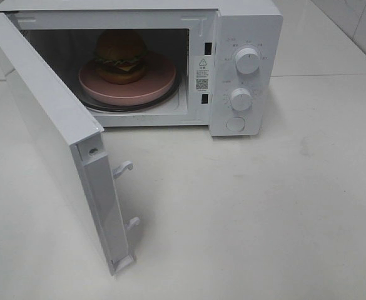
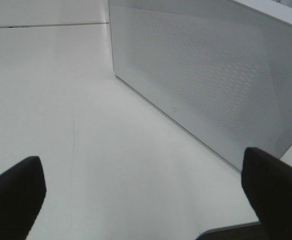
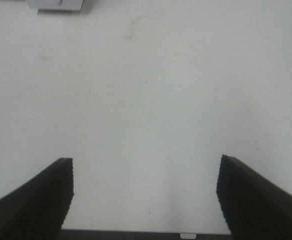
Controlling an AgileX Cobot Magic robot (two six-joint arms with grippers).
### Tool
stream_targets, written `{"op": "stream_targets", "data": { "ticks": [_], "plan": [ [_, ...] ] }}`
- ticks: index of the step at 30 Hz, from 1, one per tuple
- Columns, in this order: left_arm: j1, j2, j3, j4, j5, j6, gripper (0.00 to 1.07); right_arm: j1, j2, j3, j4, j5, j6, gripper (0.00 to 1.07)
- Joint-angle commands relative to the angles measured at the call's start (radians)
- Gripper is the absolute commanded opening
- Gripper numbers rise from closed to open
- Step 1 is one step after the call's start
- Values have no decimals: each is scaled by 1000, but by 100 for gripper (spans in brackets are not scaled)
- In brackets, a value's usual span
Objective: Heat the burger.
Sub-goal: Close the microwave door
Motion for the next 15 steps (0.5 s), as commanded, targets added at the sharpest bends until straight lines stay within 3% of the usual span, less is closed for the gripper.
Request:
{"op": "stream_targets", "data": {
  "ticks": [1,7,15],
  "plan": [
    [4,-17,3,-8,-12,-1,100,-47,-94,1,9,-11,-19,76],
    [4,-17,3,-8,-12,-1,100,-71,-236,1,16,-11,-22,76],
    [4,-17,3,-9,-12,-1,100,-71,-249,1,17,-12,-22,76]
  ]
}}
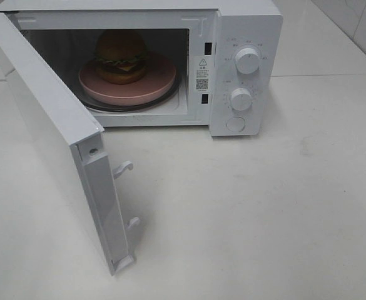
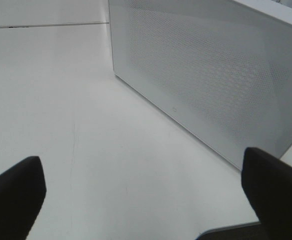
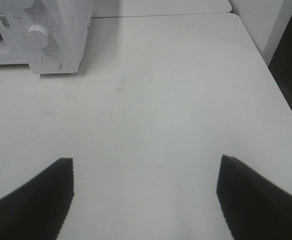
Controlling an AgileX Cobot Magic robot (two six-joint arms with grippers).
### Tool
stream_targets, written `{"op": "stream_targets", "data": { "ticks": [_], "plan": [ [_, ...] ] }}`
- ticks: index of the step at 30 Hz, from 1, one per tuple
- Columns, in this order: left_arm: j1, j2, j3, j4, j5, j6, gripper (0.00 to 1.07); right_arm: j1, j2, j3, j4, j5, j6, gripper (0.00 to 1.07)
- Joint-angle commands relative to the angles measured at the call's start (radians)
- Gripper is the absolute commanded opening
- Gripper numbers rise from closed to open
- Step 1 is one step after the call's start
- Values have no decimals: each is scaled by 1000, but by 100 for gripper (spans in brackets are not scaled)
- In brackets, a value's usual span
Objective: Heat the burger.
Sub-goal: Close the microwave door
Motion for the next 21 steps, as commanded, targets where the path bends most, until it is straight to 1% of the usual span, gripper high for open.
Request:
{"op": "stream_targets", "data": {
  "ticks": [1,21],
  "plan": [
    [4,-17,3,-9,-12,0,100,-8,-31,1,1,-10,-9,76],
    [4,-17,3,-9,-12,0,100,-8,-31,1,1,-10,-9,76]
  ]
}}
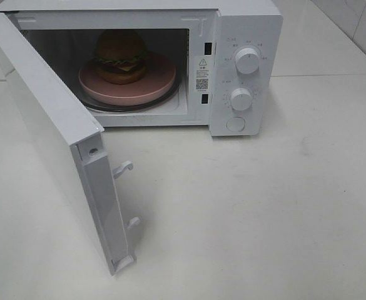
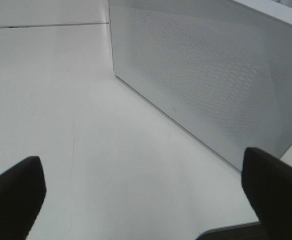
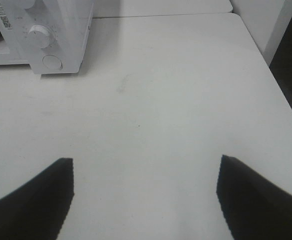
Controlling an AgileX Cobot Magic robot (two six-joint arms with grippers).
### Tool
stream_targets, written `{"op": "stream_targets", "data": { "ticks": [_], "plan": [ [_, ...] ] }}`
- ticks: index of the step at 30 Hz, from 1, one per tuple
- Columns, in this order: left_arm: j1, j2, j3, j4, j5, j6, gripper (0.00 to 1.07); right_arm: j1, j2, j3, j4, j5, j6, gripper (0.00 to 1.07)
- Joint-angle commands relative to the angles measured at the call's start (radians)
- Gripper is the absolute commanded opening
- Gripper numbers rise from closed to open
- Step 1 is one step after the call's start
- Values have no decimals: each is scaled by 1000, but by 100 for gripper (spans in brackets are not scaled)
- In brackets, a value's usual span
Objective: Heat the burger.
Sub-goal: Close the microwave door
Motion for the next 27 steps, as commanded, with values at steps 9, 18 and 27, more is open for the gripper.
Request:
{"op": "stream_targets", "data": {
  "ticks": [9,18,27],
  "plan": [
    [4,-17,3,-9,-12,0,100,-8,-31,1,-2,-10,-9,76],
    [4,-17,3,-9,-12,0,100,-8,-31,1,-2,-10,-9,76],
    [4,-17,3,-9,-12,-4,100,-8,-31,1,-2,-10,-9,76]
  ]
}}
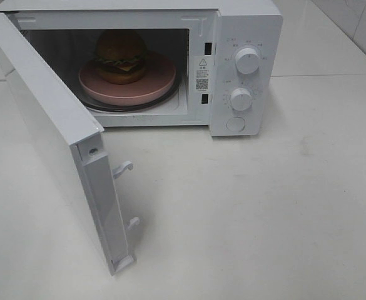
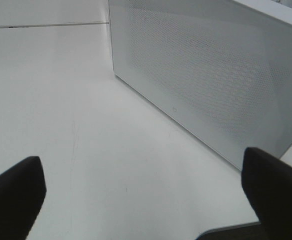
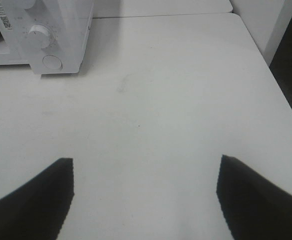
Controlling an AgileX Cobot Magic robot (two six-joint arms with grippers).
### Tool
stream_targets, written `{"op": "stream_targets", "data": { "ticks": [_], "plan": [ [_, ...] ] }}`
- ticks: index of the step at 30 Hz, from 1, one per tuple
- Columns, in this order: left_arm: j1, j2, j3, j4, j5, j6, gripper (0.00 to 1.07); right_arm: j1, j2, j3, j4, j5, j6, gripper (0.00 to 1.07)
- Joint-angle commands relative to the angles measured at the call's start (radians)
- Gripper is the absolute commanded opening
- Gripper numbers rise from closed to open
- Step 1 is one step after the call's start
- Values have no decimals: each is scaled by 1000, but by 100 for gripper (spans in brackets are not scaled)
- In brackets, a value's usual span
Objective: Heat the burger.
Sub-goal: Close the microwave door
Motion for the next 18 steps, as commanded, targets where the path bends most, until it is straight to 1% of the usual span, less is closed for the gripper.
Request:
{"op": "stream_targets", "data": {
  "ticks": [1,5,8,9,10,11,12,13,14,15,16,17,18],
  "plan": [
    [4,-15,1,-12,-15,-4,100,-8,-31,1,-2,-10,-9,76],
    [4,7,-10,-33,-26,-4,99,-8,-31,1,-2,-10,-9,76],
    [4,51,-31,-42,-63,-4,96,-8,-31,1,-2,-10,-9,76],
    [4,78,-32,-42,-93,-4,92,-8,-31,1,-2,-10,-9,76],
    [4,78,-32,-42,-93,-4,92,-8,-31,1,-2,-10,-9,76],
    [4,105,-32,-42,-122,-4,85,-8,-31,1,-2,-10,-9,76],
    [4,119,-32,-42,-141,-3,81,-8,-31,1,-2,-10,-9,76],
    [4,119,-32,-42,-141,-3,81,-8,-31,1,-2,-10,-9,76],
    [4,144,-32,-45,-181,-2,70,-8,-31,1,-2,-10,-9,76],
    [4,144,-32,-45,-181,-2,70,-8,-31,1,-2,-10,-9,76],
    [4,155,-32,-49,-199,-2,63,-8,-31,1,-2,-10,-9,76],
    [4,175,-32,-56,-229,-2,50,-8,-31,1,-2,-10,-9,76],
    [4,175,-32,-56,-229,-2,50,-8,-31,1,-2,-10,-9,76]
  ]
}}
